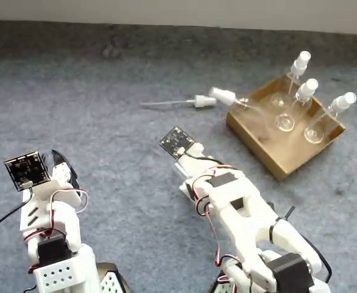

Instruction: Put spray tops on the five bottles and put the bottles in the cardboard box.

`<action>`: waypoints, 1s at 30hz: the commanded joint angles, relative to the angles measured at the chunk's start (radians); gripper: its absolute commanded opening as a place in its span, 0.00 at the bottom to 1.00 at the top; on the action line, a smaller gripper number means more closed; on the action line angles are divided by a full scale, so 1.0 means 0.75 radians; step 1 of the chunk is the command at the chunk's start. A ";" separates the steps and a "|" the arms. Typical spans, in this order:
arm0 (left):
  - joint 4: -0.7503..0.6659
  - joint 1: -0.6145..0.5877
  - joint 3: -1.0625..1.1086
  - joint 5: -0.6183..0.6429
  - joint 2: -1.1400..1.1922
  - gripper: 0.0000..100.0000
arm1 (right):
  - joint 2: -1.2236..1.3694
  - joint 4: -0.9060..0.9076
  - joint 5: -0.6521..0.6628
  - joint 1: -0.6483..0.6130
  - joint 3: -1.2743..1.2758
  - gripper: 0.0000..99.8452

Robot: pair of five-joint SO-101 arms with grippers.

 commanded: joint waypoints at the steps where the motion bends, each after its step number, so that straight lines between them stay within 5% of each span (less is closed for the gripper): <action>1: -0.023 0.044 0.028 0.006 -0.005 0.01 | -0.001 -0.024 -0.002 -0.007 -0.064 0.25; 9: -0.023 0.044 0.028 0.006 -0.005 0.01 | -0.003 -0.015 0.008 -0.007 -0.066 0.33; 21: -0.023 0.044 0.028 0.006 -0.005 0.01 | -0.314 0.418 0.117 -0.007 -0.261 0.33; 26: -0.023 0.044 0.028 0.006 -0.005 0.01 | -0.482 0.437 -0.151 -0.007 -0.255 0.32; 30: -0.023 0.044 0.028 0.006 -0.005 0.01 | -0.510 0.439 -0.301 -0.007 -0.253 0.19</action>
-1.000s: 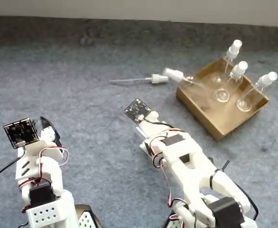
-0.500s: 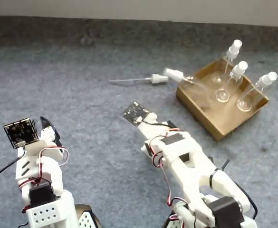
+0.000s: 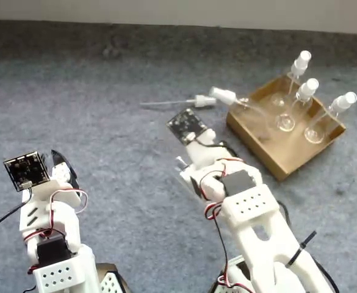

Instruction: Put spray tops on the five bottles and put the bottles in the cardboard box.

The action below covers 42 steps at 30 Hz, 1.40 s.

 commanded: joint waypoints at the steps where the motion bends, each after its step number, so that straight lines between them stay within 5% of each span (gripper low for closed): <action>1: -0.023 0.044 0.028 0.006 -0.005 0.01 | -0.058 0.009 -0.129 -0.003 -0.071 0.15; 6: -0.023 0.044 0.028 0.006 -0.005 0.01 | -0.056 0.064 -0.098 0.073 -0.054 0.02; 28: -0.023 0.046 0.028 0.006 -0.005 0.01 | -0.058 0.066 0.501 0.504 0.230 0.01; 33: -0.023 0.046 0.028 0.006 -0.005 0.01 | -0.062 0.069 0.673 0.506 0.320 0.01; 42: -0.023 0.046 0.028 0.006 -0.003 0.01 | -0.073 0.071 0.683 0.377 0.371 0.01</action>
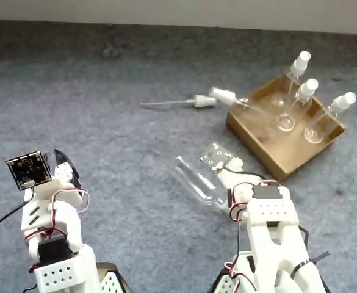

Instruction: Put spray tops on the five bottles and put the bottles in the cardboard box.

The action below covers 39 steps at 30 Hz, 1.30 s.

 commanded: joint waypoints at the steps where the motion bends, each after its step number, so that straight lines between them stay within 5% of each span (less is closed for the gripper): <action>1: -0.023 0.021 0.028 0.006 -0.003 0.01 | -0.046 0.007 0.012 -0.116 -0.009 0.01; 28: -0.023 0.021 0.028 0.006 -0.003 0.01 | -0.046 0.001 0.010 -1.012 -0.013 0.01; 39: -0.023 0.021 0.028 0.006 -0.003 0.01 | -0.048 -0.019 0.010 -1.057 -0.062 0.01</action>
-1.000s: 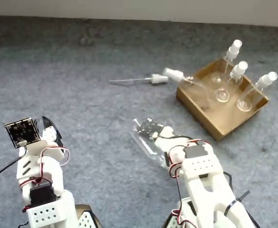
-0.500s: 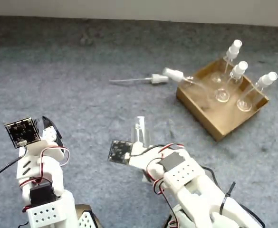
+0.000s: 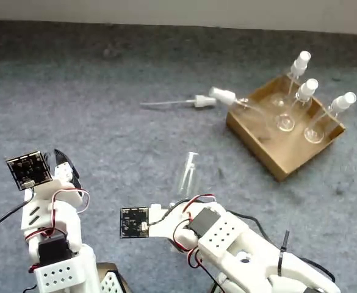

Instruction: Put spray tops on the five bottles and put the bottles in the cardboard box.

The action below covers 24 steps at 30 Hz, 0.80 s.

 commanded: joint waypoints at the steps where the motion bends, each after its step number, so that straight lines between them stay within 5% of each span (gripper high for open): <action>1: -0.023 0.021 0.028 0.006 -0.003 0.01 | -0.038 -0.019 0.010 -0.019 -0.075 0.01; 12: -0.023 0.021 0.028 0.006 -0.003 0.01 | -0.353 0.238 -0.037 -0.013 -0.427 0.01; 18: -0.023 0.021 0.028 0.006 -0.003 0.01 | -0.613 0.175 0.153 0.234 -0.416 0.02; 24: -0.023 0.021 0.028 0.006 -0.003 0.01 | -0.560 0.161 0.084 0.400 -0.386 0.19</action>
